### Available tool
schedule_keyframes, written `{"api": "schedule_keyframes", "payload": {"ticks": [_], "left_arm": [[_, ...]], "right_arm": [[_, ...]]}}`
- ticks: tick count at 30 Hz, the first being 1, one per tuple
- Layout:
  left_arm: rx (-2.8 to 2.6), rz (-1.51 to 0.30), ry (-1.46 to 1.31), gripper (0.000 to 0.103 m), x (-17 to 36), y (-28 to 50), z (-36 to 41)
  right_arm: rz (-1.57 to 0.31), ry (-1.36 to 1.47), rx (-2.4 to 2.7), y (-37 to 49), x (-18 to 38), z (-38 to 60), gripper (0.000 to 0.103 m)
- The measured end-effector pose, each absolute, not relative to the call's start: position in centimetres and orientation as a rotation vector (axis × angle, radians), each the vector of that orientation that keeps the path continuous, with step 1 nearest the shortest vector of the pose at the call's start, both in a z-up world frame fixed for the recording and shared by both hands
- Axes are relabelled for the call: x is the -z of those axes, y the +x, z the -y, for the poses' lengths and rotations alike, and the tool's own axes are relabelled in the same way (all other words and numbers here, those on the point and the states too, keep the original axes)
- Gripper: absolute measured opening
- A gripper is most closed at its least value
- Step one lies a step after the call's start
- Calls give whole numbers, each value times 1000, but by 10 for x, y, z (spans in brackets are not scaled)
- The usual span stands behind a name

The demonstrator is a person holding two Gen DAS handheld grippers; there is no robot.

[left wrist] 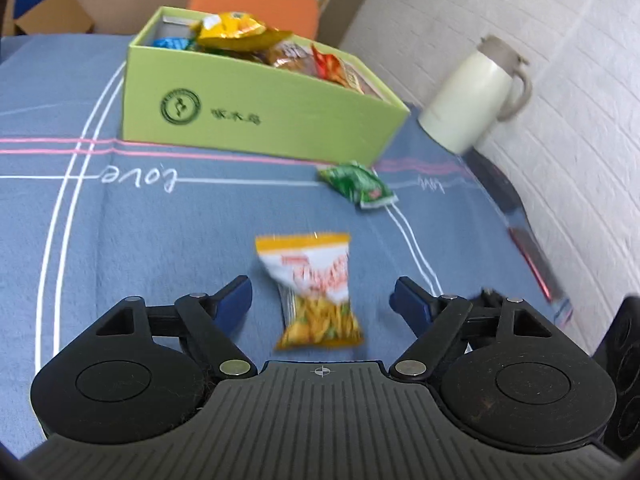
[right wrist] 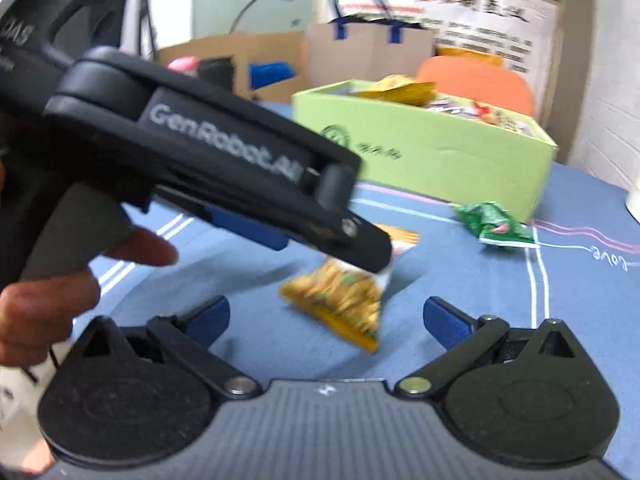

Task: Organize snacks
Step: 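Grasp the Kakao snack bag with the left gripper and lift it, then lower the Kakao bag into the green box and release it, then reach the left gripper to the green wrapped candy and grasp it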

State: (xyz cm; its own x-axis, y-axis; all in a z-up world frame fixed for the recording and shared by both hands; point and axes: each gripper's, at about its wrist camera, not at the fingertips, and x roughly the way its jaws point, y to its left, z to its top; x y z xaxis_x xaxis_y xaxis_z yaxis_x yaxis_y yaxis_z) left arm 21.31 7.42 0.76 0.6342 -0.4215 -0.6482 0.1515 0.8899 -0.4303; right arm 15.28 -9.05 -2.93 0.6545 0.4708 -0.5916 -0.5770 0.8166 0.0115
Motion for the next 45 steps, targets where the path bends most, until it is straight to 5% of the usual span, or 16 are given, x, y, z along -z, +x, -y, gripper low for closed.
{"api": "schedule_keyframes", "payload": {"ticks": [5, 7, 9, 10, 18, 25, 34, 38, 39, 41, 45], "left_arm": [[338, -885, -321, 61, 5, 232, -70], [355, -881, -313, 58, 13, 234, -69], [386, -883, -263, 23, 15, 234, -66], [413, -886, -267, 18, 16, 233, -66], [454, -789, -334, 17, -31, 253, -70], [436, -695, -321, 17, -90, 356, -59], [340, -779, -324, 17, -56, 466, -54], [348, -753, -280, 22, -46, 464, -52], [359, -741, -278, 27, -46, 462, -53], [367, -710, -284, 57, -55, 455, -55], [358, -579, -293, 68, -87, 417, -67]], "right_arm": [[-627, -205, -578, 176, 39, 78, 102], [-654, -200, -604, 180, 43, 74, 90], [-637, -203, -609, 173, 38, 75, 69], [-650, -190, -611, 177, 36, 75, 68], [-505, -213, -592, 202, -13, 87, 71], [-429, -228, -573, 308, -55, 97, 74], [-559, -177, -618, 404, -22, 95, 80], [-541, -168, -599, 405, -17, 98, 85], [-536, -161, -595, 404, -18, 101, 87], [-495, -129, -593, 390, -26, 114, 91], [-372, -98, -572, 342, -48, 149, 93]]}}
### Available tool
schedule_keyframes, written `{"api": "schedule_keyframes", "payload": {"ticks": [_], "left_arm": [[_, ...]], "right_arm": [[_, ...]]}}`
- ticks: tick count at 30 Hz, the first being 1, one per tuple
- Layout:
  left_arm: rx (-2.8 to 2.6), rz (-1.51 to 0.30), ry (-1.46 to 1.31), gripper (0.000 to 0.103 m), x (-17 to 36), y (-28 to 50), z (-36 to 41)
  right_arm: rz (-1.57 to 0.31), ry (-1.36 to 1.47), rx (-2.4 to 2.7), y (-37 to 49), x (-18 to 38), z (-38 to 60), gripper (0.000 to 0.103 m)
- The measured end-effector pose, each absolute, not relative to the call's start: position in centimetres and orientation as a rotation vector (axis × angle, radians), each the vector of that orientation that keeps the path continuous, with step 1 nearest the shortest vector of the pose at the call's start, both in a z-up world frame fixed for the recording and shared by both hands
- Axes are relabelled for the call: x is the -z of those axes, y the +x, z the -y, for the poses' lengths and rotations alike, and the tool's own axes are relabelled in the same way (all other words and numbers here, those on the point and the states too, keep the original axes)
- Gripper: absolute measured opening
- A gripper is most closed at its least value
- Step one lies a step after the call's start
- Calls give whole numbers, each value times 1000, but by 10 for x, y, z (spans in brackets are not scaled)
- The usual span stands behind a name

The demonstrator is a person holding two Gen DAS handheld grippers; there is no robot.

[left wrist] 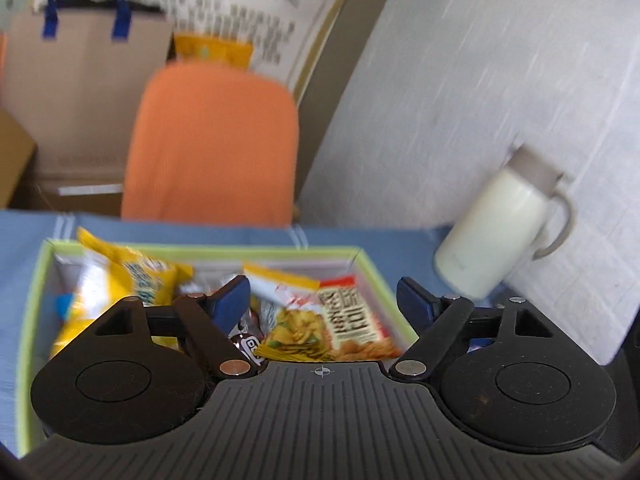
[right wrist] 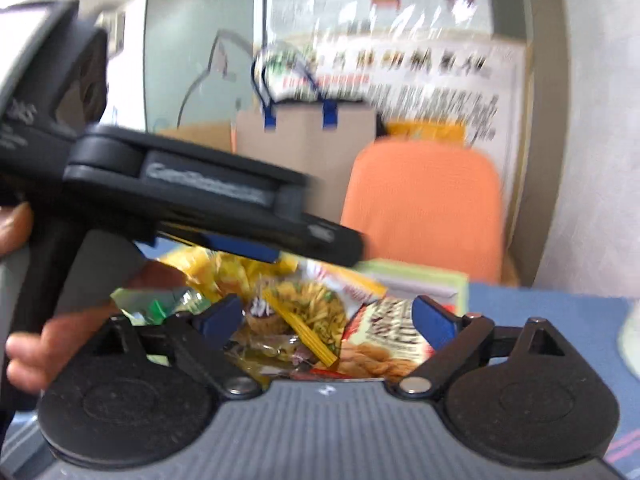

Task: Organize snacks
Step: 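Reach the left gripper to the green wrapped candy and grasp it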

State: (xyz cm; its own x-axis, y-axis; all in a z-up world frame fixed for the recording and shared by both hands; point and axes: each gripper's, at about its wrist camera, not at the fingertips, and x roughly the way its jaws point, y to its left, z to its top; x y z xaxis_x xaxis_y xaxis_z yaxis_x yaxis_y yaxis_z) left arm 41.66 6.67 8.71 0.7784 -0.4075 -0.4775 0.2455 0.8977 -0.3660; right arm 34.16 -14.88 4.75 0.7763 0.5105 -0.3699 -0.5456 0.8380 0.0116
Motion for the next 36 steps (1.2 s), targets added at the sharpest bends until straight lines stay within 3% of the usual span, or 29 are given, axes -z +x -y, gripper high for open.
{"api": "schedule_keyframes", "payload": {"ticks": [5, 9, 11, 14, 15, 17, 20, 28, 30, 31, 32, 34, 36], "left_arm": [[470, -557, -316, 68, -90, 352, -76], [555, -751, -312, 62, -44, 341, -47], [507, -853, -298, 46, -19, 354, -29], [454, -967, -305, 38, 6, 376, -14], [442, -973, -307, 41, 9, 380, -12], [442, -983, -315, 36, 13, 383, -9], [470, -1006, -317, 16, 15, 375, -7], [461, -978, -329, 14, 19, 285, -29], [456, -964, -323, 17, 18, 261, -35], [459, -962, -327, 24, 17, 252, -37], [462, -960, -333, 40, 16, 244, -40], [440, -924, -342, 57, 7, 231, -51], [408, -876, -347, 61, -1, 229, -60]], "right_arm": [[-474, -163, -588, 289, -18, 174, 93], [-613, -221, -574, 292, 20, 168, 93], [-659, -220, -590, 302, 32, 162, 93], [-701, -230, -640, 313, 42, 154, 93], [-715, -234, -651, 315, 45, 151, 93], [-716, -230, -677, 308, 48, 148, 93], [-699, -209, -706, 287, 43, 141, 93], [-657, -221, -729, 199, 42, 122, 93], [-648, -228, -745, 178, 42, 119, 93], [-648, -227, -743, 171, 42, 118, 92], [-649, -225, -726, 165, 42, 119, 93], [-638, -209, -658, 152, 39, 131, 93], [-630, -167, -615, 150, 38, 137, 93]]}}
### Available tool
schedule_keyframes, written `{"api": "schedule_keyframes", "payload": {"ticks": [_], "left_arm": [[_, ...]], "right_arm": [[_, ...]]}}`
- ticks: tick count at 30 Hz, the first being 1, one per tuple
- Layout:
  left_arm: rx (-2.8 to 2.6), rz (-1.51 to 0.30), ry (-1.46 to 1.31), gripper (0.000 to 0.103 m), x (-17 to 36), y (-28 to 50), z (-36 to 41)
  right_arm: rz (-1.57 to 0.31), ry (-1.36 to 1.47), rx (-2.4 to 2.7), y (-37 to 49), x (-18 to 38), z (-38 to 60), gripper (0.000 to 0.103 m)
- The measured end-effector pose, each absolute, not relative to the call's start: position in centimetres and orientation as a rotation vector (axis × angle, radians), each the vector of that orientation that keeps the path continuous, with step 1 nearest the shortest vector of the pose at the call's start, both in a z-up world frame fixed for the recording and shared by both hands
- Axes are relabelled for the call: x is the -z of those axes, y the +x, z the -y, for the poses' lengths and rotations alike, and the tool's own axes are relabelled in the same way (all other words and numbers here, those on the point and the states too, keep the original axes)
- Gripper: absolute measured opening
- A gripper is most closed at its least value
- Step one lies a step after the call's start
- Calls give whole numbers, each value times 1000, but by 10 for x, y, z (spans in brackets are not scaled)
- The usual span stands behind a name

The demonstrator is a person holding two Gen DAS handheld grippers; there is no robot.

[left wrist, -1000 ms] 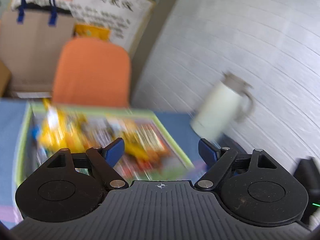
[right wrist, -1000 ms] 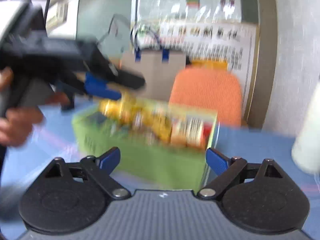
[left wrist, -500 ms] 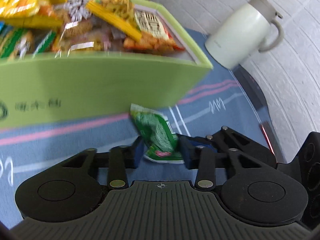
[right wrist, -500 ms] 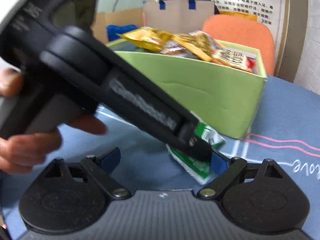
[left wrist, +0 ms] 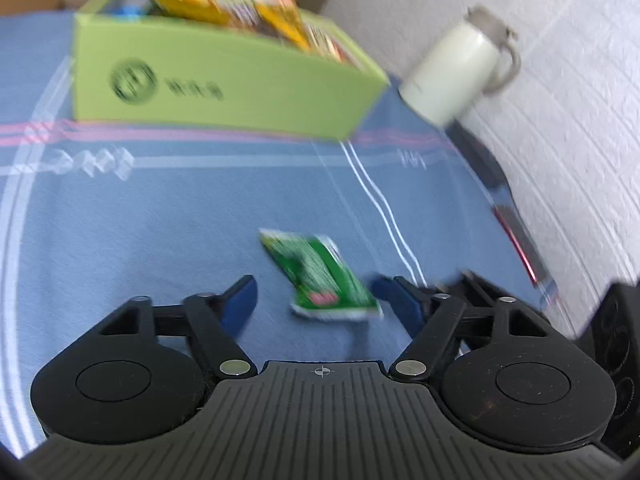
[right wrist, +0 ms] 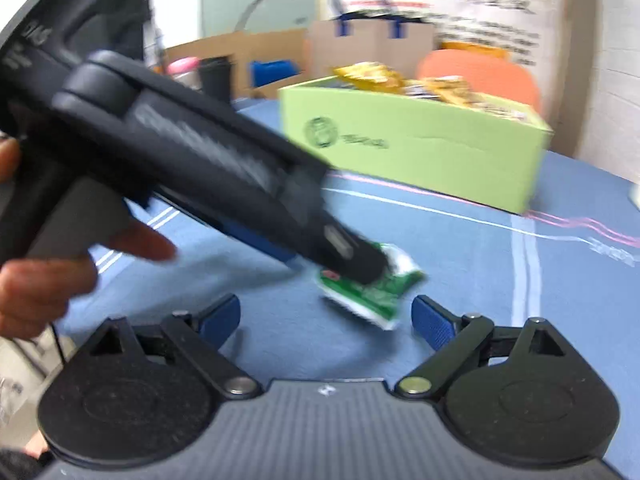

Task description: Organize snacks

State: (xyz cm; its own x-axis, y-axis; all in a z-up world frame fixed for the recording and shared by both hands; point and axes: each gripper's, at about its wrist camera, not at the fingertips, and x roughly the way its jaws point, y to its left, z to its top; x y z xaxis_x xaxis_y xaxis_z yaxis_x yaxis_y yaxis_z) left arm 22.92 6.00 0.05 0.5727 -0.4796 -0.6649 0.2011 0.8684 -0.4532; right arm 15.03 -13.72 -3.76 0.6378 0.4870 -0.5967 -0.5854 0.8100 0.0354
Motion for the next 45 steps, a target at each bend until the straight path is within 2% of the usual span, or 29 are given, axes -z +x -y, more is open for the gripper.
{"api": "schedule_keyframes", "payload": {"ticks": [3, 5, 6, 7, 8, 9, 10, 13, 18, 24, 28, 32, 34, 36, 37, 38, 39, 40, 41, 45], "left_arm": [[411, -889, -404, 60, -2, 243, -70], [433, -928, -426, 55, 4, 255, -68], [447, -941, -423, 54, 8, 259, -63], [457, -955, -414, 51, 12, 262, -59], [463, -952, -405, 45, 16, 264, -55], [464, -944, -383, 36, 17, 263, -53], [466, -937, -366, 9, 17, 262, -52], [489, -930, -431, 7, 16, 264, -60], [494, -824, -450, 8, -22, 289, -62], [455, -689, -411, 8, -77, 359, -71], [372, -666, -389, 10, -88, 418, -80], [307, -713, -375, 14, -70, 469, -90], [280, -726, -371, 15, -54, 480, -93], [273, -699, -351, 16, -46, 480, -97], [276, -685, -335, 20, -45, 479, -97], [277, -675, -322, 34, -45, 477, -96], [284, -666, -314, 43, -46, 475, -95], [287, -651, -316, 57, -49, 472, -95], [280, -629, -323, 67, -54, 466, -96], [267, -510, -320, 77, -77, 425, -104]], "right_arm": [[-625, -127, -582, 155, 36, 136, 93], [-622, -133, -585, 160, 38, 129, 92], [-632, -140, -586, 162, 41, 127, 87], [-646, -148, -588, 167, 45, 124, 73], [-629, -161, -592, 167, 46, 122, 73], [-622, -177, -580, 168, 43, 119, 62], [-634, -174, -583, 168, 41, 120, 57], [-628, -119, -616, 175, 29, 132, 51], [-506, -181, -599, 210, -9, 123, 52], [-417, -249, -613, 299, -47, 100, 57], [-449, -274, -637, 368, -49, 74, 58], [-531, -304, -674, 413, -31, 56, 60], [-561, -238, -709, 425, -22, 58, 68], [-566, -203, -726, 426, -23, 60, 70], [-564, -196, -732, 425, -24, 61, 74], [-560, -191, -727, 425, -25, 62, 76], [-547, -199, -709, 422, -27, 63, 81], [-523, -207, -683, 419, -29, 65, 92], [-489, -209, -645, 412, -33, 70, 97], [-425, -106, -647, 377, -48, 102, 97]]}}
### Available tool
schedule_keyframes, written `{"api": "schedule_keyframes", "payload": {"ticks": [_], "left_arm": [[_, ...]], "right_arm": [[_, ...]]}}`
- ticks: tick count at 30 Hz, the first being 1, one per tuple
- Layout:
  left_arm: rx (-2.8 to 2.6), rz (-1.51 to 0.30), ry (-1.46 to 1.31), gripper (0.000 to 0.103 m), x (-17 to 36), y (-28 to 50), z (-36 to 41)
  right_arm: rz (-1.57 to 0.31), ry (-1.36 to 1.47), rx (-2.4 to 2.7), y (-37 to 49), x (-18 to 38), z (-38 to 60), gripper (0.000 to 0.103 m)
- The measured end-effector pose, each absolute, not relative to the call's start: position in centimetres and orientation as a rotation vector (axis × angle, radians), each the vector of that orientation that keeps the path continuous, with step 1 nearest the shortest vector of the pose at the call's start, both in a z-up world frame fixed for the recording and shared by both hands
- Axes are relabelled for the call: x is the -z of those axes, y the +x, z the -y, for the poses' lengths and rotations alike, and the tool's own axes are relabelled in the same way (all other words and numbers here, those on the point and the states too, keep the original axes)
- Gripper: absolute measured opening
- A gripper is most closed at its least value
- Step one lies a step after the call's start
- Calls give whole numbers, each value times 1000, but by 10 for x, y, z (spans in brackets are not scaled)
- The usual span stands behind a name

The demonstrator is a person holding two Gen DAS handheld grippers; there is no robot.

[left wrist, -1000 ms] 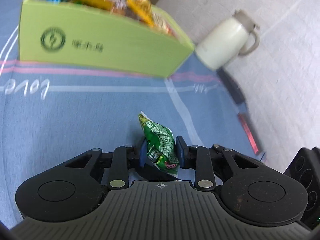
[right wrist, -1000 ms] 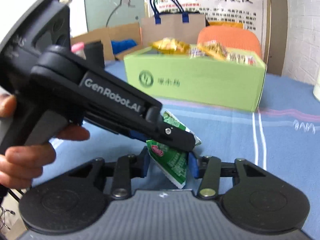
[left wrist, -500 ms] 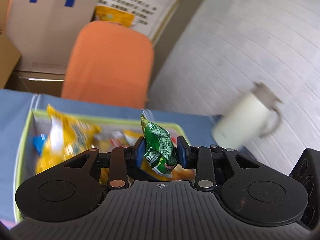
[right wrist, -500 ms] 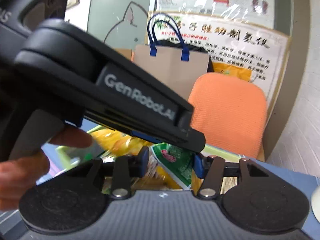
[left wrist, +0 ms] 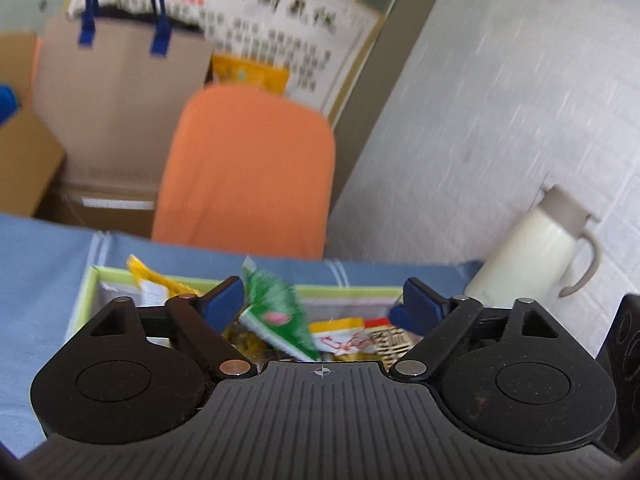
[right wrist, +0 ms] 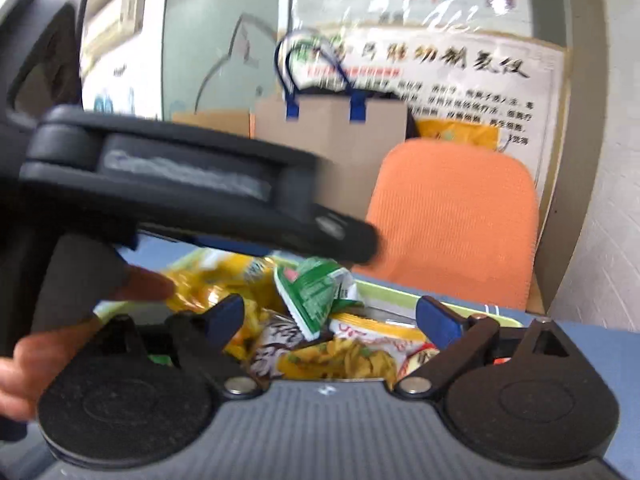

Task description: Organize snacks

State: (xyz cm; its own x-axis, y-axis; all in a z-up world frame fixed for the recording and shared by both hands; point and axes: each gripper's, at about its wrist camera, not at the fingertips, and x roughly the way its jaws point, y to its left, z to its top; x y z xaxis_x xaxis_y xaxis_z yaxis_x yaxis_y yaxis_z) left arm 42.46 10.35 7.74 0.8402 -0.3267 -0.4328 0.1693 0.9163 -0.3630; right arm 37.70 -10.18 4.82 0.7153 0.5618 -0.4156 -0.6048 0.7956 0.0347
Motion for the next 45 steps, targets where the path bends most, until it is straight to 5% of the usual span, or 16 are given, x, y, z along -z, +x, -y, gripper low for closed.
{"api": "schedule_keyframes", "payload": {"ticks": [7, 26, 45], "left_arm": [[172, -441, -256, 92, -94, 331, -97], [47, -581, -208, 89, -29, 130, -46], [35, -582, -141, 88, -13, 84, -38]], "right_arm": [[-420, -14, -539, 286, -44, 151, 99], [-501, 139, -76, 111, -5, 185, 100], [-503, 77, -71, 53, 5, 178, 100]]}}
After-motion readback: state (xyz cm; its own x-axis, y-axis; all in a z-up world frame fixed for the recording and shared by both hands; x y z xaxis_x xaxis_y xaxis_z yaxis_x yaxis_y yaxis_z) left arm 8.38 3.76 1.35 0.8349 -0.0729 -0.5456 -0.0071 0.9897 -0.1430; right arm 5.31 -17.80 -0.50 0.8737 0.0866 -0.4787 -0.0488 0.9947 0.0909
